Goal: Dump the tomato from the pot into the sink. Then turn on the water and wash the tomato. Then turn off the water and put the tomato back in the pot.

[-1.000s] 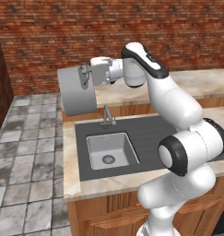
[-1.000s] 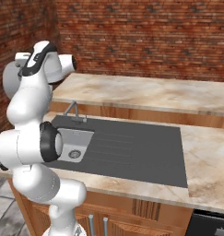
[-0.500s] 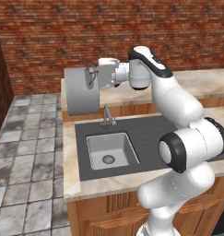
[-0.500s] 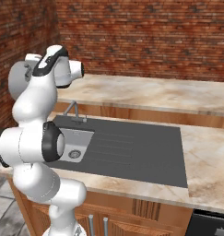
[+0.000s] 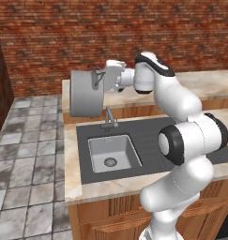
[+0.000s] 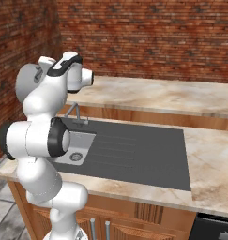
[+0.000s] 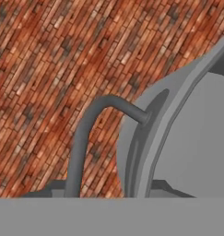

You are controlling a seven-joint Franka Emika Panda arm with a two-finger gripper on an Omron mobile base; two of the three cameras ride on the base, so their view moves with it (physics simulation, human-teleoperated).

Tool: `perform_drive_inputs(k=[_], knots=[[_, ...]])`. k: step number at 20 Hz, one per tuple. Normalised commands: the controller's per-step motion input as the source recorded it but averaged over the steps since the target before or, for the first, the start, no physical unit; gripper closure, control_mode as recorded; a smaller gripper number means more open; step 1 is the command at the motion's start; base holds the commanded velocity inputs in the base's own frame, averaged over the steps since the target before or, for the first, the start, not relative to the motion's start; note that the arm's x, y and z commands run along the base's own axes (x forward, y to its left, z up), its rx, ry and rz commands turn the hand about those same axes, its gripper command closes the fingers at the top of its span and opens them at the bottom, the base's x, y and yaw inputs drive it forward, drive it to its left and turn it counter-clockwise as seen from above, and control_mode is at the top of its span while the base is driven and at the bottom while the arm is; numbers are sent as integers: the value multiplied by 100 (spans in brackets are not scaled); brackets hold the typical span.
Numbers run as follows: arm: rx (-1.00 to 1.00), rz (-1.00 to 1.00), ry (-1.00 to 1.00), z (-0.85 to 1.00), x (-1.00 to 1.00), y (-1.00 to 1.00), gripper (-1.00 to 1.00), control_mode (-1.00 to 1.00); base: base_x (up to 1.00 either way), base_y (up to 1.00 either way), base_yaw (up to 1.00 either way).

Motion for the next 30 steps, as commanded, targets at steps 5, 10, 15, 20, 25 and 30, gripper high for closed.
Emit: perform_drive_inputs(k=[5, 10, 15, 20, 25, 30], knots=[[8, 0, 5, -8, 13, -22, 100, -100, 0, 0, 0], [10, 0, 5, -5, 2, -22, 100, -100, 0, 0, 0], [12, 0, 4, -8, 17, -19, 100, -100, 0, 0, 0], [11, 0, 2, -5, 21, -19, 100, -100, 0, 0, 0], [10, 0, 2, -1, 1, -12, 100, -100, 0, 0, 0], [10, 0, 0, 0, 0, -13, 100, -100, 0, 0, 0]])
